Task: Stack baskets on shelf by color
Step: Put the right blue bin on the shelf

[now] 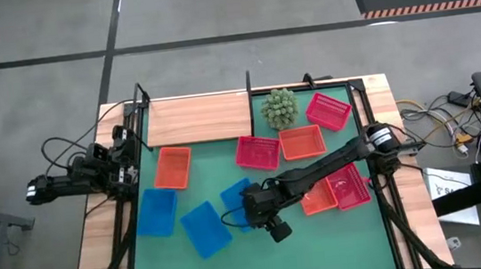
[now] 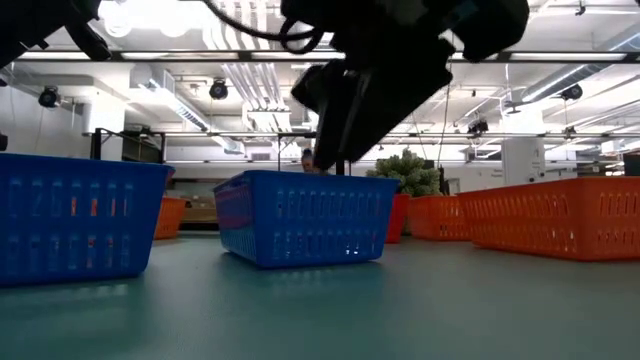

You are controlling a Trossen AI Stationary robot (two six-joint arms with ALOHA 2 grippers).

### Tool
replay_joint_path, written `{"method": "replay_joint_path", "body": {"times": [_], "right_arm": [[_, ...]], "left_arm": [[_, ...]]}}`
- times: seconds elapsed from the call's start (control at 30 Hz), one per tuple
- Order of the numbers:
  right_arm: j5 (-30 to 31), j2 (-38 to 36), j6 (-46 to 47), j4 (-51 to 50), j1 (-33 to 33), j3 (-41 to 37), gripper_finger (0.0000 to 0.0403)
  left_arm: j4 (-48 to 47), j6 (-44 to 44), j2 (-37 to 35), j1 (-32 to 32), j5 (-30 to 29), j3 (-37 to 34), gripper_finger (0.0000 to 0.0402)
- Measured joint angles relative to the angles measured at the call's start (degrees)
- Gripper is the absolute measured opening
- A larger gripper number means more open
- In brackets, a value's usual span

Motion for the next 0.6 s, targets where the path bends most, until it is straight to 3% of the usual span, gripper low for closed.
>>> {"method": "replay_joint_path", "body": {"times": [0.23, 0.47, 0.6], "right_arm": [[-5.2, 3.2, -0.7, 1.9, -1.1, 0.0, 0.0141], [-6.2, 3.6, -2.1, 2.6, -1.4, 0.5, 0.003], [-5.1, 1.8, -2.2, 2.7, -1.3, 0.6, 0.0014]], "left_arm": [[0.0, 0.0, 0.0, 0.0, 0.0, 0.0, 0.0], [0.0, 0.0, 0.0, 0.0, 0.0, 0.0, 0.0], [0.0, 0.0, 0.0, 0.0, 0.0, 0.0, 0.0]]}}
